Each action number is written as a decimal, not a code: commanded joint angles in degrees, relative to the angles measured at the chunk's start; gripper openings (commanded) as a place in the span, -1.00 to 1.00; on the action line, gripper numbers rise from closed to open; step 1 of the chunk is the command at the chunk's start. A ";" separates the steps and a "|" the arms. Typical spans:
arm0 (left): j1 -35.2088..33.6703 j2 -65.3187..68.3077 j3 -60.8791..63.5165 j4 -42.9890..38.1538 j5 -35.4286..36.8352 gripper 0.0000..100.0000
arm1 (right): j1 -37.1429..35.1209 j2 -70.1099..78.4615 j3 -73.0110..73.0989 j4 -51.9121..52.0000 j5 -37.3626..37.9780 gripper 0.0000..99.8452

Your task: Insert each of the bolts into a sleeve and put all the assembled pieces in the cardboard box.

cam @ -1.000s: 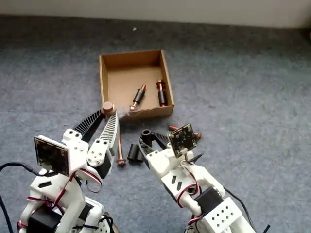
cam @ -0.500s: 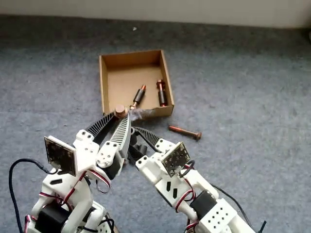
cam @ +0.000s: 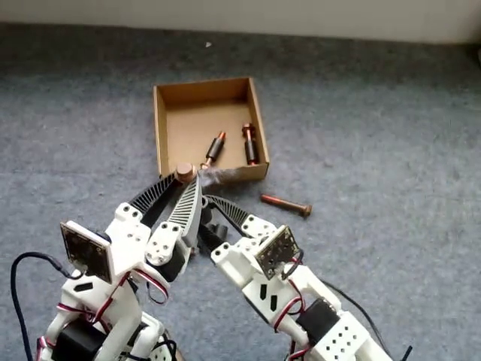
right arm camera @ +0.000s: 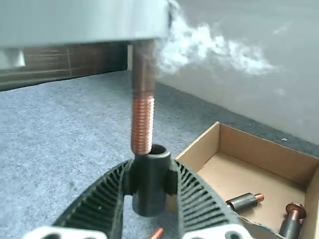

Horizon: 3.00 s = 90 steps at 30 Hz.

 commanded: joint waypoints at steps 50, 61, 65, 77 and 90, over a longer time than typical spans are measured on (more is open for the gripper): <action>-36.18 0.31 -1.01 23.38 -11.96 -0.57 | 15.69 -11.91 3.56 17.36 -8.70 -0.99; -42.95 0.31 17.80 19.16 -12.04 -0.56 | 16.40 3.21 -12.70 15.69 -8.26 -0.99; -43.03 0.31 20.26 15.12 -12.04 -0.57 | 16.57 20.44 -21.93 8.92 -8.26 -0.99; -43.21 0.31 20.62 14.86 -12.13 -0.57 | 20.18 67.21 -44.97 -12.09 -8.26 -0.99; -43.21 0.31 20.62 14.95 -12.13 -0.57 | 22.64 91.12 -58.95 -12.62 -8.44 -0.97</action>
